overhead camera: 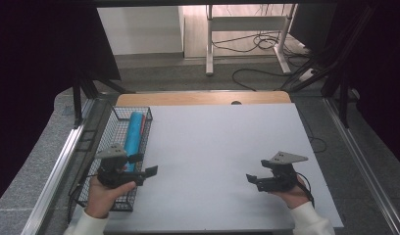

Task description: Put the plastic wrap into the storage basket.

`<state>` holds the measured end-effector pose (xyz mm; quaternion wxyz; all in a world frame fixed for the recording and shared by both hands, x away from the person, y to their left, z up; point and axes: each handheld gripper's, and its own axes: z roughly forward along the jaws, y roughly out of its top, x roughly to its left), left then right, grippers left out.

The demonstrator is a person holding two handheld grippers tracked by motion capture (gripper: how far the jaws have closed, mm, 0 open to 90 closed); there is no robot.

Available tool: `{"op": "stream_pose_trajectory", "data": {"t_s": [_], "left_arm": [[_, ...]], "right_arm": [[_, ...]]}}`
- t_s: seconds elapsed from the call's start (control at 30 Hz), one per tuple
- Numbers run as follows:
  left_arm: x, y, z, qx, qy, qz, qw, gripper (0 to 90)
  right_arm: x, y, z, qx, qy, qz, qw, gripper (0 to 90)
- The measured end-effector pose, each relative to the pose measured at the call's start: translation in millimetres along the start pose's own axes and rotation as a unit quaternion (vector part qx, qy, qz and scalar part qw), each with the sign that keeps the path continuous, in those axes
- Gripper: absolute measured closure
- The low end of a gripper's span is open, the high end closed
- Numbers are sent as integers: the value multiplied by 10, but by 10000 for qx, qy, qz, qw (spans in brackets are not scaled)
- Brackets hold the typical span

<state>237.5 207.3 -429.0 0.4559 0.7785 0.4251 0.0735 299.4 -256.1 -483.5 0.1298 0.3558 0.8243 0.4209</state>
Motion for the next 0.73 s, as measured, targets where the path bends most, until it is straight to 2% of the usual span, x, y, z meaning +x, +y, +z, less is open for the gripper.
{"op": "stream_pose_trajectory", "data": {"t_s": [0.1,0.23,0.3,0.37,0.53,0.73], "left_arm": [[-103,-84,117,94,-51,130,9999,214],[-108,-168,221,174,14,19,9998,214],[-83,-197,232,172,79,-78,9998,215],[-83,-206,221,171,205,-27,9996,215],[-76,-199,208,81,224,-63,9997,216],[-80,-209,243,123,265,-20,9996,216]], "right_arm": [[35,-32,-62,-129,31,-88,9999,180],[67,-76,-101,-261,63,-138,9995,181],[86,-79,-99,-292,103,-186,9993,181],[105,-74,-87,-294,139,-205,9993,181],[126,-61,-70,-333,181,-270,9989,180],[115,-53,-91,-412,234,-284,9985,177]]}}
